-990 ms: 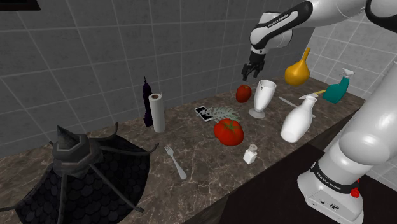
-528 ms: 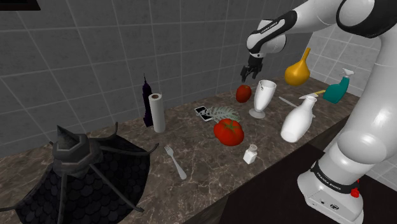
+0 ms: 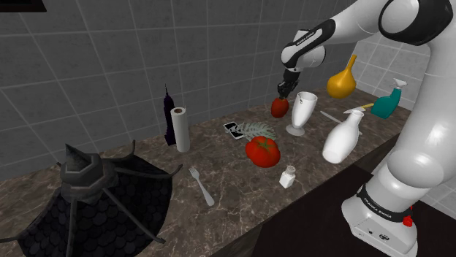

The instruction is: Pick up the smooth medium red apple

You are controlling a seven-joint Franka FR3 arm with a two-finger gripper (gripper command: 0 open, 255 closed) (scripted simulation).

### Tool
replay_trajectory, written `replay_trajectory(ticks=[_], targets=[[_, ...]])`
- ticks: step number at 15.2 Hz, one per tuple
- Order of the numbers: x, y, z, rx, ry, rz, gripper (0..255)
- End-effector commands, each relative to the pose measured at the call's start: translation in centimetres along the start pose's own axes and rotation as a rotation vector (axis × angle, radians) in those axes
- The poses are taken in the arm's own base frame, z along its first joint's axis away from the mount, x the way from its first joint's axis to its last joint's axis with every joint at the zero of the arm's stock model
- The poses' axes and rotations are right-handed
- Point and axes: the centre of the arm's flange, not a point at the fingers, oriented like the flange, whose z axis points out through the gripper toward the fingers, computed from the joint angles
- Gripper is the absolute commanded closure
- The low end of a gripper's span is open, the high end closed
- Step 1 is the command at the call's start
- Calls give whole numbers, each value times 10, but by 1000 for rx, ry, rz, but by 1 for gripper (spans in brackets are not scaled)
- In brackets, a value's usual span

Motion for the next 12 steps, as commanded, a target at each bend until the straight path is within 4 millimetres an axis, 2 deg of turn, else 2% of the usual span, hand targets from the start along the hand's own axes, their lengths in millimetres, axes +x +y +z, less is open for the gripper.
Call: replay_trajectory(ticks=[1,8,12], targets=[[0,0,0,0,0,0,255],[0,0,1,0,0,0,255],[2,0,-20,0,0,0,255]])
